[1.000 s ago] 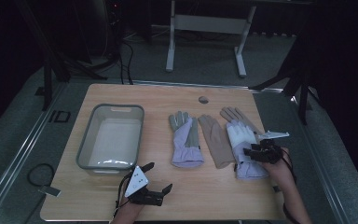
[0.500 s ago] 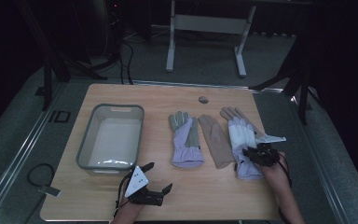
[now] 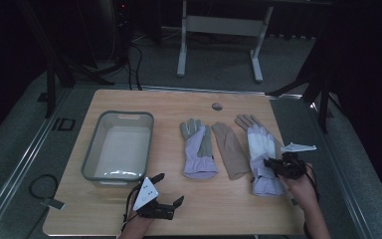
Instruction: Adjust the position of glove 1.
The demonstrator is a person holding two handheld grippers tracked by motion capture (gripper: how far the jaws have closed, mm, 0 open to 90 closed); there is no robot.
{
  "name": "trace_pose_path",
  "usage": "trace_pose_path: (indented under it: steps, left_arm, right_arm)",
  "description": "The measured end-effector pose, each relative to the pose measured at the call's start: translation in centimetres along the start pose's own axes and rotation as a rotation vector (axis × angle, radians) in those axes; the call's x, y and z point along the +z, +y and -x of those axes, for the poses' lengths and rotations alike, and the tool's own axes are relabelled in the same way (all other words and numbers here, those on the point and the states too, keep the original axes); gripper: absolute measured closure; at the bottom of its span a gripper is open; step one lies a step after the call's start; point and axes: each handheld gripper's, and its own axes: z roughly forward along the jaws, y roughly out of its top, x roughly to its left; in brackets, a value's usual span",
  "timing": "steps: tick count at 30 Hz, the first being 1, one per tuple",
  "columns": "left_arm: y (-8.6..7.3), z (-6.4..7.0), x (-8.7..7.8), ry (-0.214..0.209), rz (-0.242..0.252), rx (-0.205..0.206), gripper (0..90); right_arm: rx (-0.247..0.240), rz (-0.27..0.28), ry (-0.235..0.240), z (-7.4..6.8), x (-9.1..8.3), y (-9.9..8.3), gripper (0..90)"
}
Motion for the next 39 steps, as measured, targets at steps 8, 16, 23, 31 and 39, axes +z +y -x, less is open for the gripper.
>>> trace_pose_path:
  steps: [8, 16, 23, 31, 39]
  left_arm:
    - [0.0, 0.0, 0.0, 0.004, 0.002, 0.003, 1.0]
    - [0.0, 0.0, 0.0, 0.006, 0.003, 0.001, 1.0]
    - [0.0, 0.0, 0.0, 0.008, 0.004, 0.002, 1.0]
    - [0.0, 0.0, 0.0, 0.004, 0.004, 0.002, 1.1]
    - [0.0, 0.0, 0.0, 0.002, 0.004, 0.003, 1.1]
  right_arm:
    - [0.011, 0.102, -0.031, -0.8, -3.8, 2.8, 80.3]
    - [0.027, 0.153, -0.032, -2.5, -5.3, 5.5, 80.2]
    - [0.028, 0.164, -0.022, -4.5, -4.7, 7.6, 80.1]
    - [0.022, 0.148, -0.002, -7.6, -1.9, 9.7, 79.9]
    - [0.002, 0.132, 0.036, -10.7, 0.4, 12.1, 79.9]
